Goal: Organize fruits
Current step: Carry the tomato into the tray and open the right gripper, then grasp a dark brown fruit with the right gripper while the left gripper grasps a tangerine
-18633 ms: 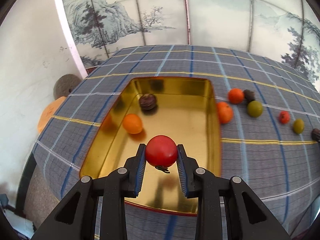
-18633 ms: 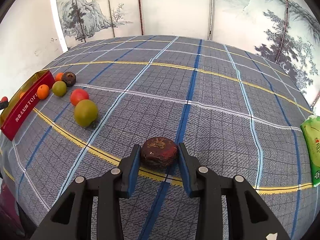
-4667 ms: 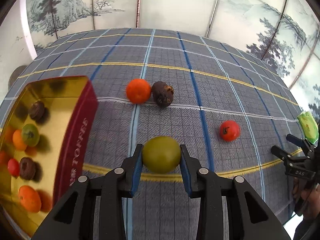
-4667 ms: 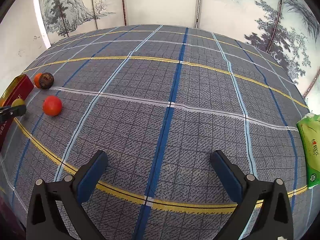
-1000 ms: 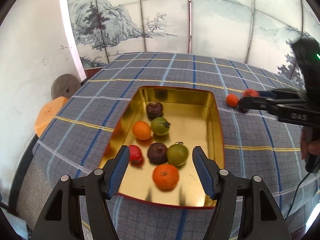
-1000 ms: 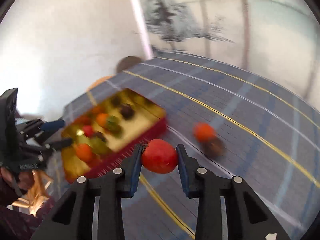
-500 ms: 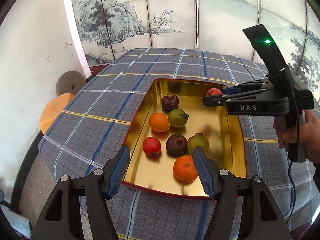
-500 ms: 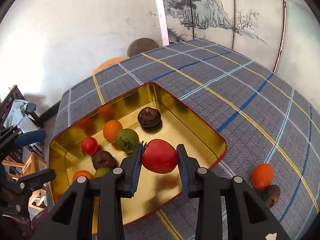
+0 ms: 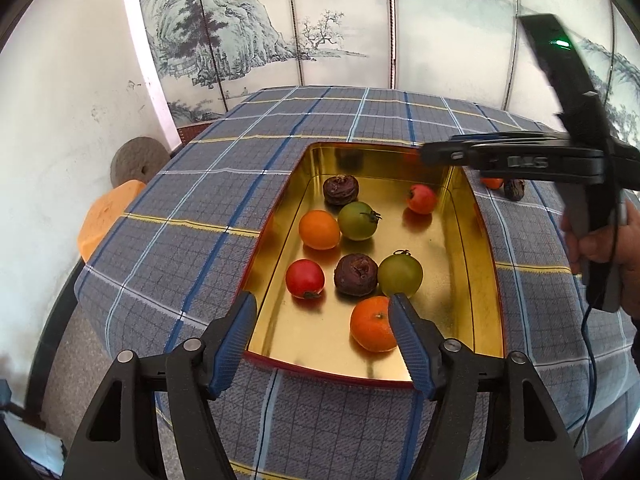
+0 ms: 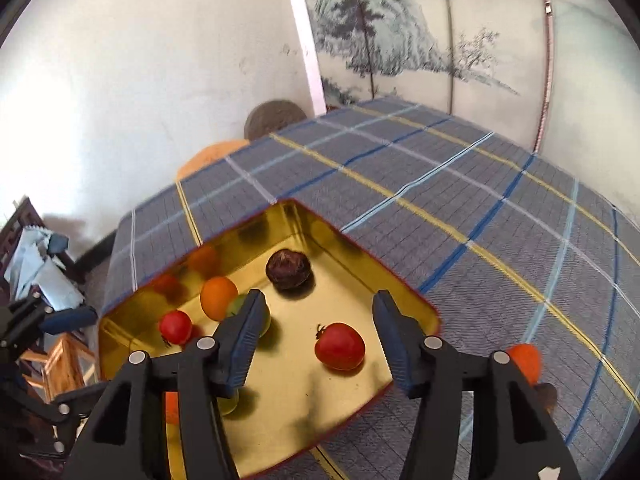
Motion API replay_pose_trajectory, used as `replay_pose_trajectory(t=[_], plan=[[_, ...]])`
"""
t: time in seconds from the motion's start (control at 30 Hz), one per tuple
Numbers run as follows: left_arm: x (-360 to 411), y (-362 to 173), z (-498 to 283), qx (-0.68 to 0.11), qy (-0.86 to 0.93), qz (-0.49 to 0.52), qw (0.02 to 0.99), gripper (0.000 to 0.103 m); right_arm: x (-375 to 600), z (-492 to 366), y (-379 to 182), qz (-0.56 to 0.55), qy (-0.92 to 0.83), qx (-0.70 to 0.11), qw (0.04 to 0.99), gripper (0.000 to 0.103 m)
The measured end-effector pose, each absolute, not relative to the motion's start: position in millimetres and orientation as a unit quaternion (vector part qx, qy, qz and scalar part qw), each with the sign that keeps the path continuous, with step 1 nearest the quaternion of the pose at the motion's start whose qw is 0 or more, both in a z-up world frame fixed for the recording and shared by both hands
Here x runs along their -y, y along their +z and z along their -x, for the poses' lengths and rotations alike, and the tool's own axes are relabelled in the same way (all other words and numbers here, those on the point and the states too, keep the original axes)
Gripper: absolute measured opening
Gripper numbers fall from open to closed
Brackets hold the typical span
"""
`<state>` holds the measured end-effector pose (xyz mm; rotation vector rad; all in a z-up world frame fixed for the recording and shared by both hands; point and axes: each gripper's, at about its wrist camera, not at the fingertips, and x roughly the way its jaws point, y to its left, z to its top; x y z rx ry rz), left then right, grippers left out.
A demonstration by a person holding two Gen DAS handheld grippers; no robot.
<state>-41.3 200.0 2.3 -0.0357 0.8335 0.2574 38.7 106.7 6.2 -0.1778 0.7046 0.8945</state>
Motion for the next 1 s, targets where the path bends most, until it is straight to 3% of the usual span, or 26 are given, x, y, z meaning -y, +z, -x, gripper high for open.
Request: replay_pose_trajectory(t=[0.17, 0.4, 0.73, 0.77, 0.8, 0.83, 1.0], plan=[[-198, 7, 43, -0.395, 0.124, 0.010, 0.910, 0.071, -46, -28, 7, 0.069, 0.386, -0.313, 0.865, 0.054], [-185, 10, 35, -0.395, 0.101, 0.023, 0.913, 0.072, 41, -54, -21, 0.064, 0.311, -0.360, 0.877, 0.054], [-157, 19, 13, -0.404, 0.066, -0.013, 0.912, 0.072, 14, -99, -48, 0.115, 0.327, -0.378, 0.859, 0.054], [-154, 22, 9, -0.405, 0.057, -0.016, 0.912, 0.072, 12, -104, -53, 0.116, 0.326, -0.387, 0.855, 0.052], [-149, 26, 3, -0.404, 0.044, -0.020, 0.913, 0.072, 12, -107, -56, 0.110, 0.330, -0.396, 0.850, 0.039], [-145, 31, -1, -0.401, 0.030, -0.023, 0.915, 0.072, 15, -106, -54, 0.109, 0.329, -0.390, 0.853, 0.036], [-118, 55, -42, -0.396, -0.066, -0.016, 0.916, 0.072, 66, -79, -36, 0.066, 0.316, -0.361, 0.875, 0.036]])
